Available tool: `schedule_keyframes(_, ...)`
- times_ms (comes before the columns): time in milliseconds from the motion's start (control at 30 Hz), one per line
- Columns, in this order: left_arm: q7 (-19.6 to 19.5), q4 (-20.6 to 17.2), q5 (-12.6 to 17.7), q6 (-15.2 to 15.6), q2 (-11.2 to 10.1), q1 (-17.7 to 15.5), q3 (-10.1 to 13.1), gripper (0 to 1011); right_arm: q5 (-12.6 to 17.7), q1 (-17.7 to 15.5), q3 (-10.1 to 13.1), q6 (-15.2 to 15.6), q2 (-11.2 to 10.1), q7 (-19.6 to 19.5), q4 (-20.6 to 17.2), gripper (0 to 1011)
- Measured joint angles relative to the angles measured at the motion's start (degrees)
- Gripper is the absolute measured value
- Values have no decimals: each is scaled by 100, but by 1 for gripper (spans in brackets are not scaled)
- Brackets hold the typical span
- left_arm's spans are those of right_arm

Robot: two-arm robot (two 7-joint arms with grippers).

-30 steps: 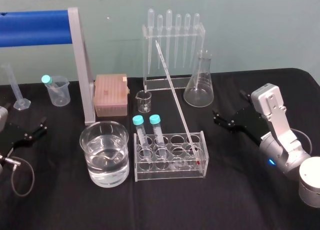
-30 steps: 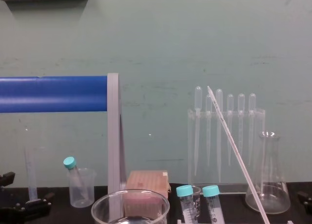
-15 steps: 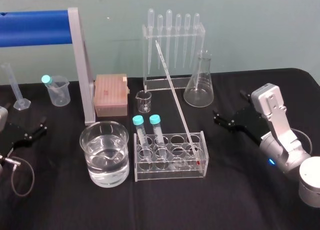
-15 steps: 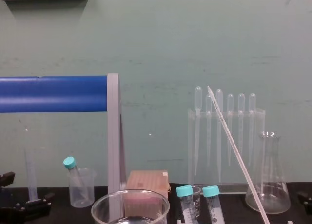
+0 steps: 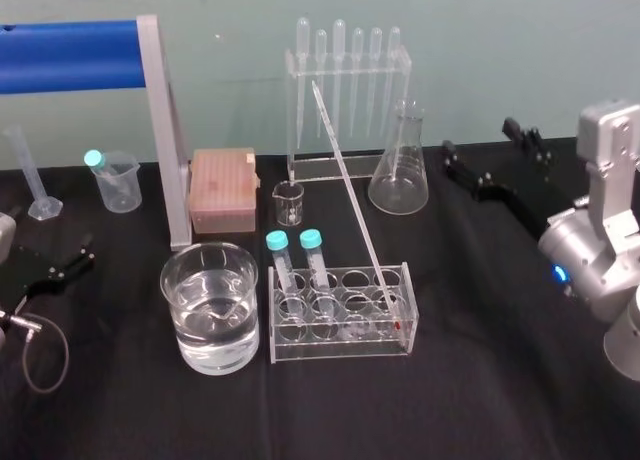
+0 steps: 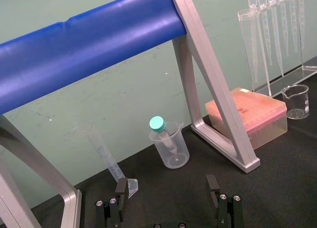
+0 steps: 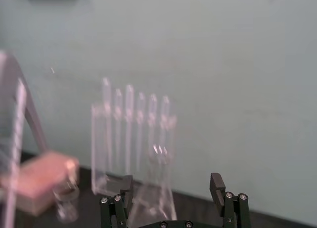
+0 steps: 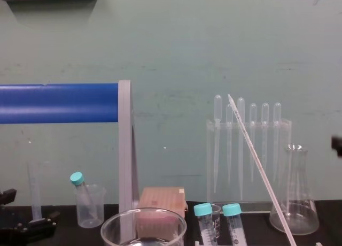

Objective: Hold the thermometer with one hand and immerse one end into the beaker, then reinsert it into the test tube rack.

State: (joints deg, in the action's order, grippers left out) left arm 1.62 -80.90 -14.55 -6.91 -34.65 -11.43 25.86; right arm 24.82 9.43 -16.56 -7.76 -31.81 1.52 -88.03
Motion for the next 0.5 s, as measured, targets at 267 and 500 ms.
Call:
schedule_keyframes(267,0,0,0,0,0,0,0,1008,217,90,34,-161,154,494,-416,1003)
schedule_keyframes(500,0,0,0,0,0,0,0,1008,306,184,-100,-202,325,949,-624,1003)
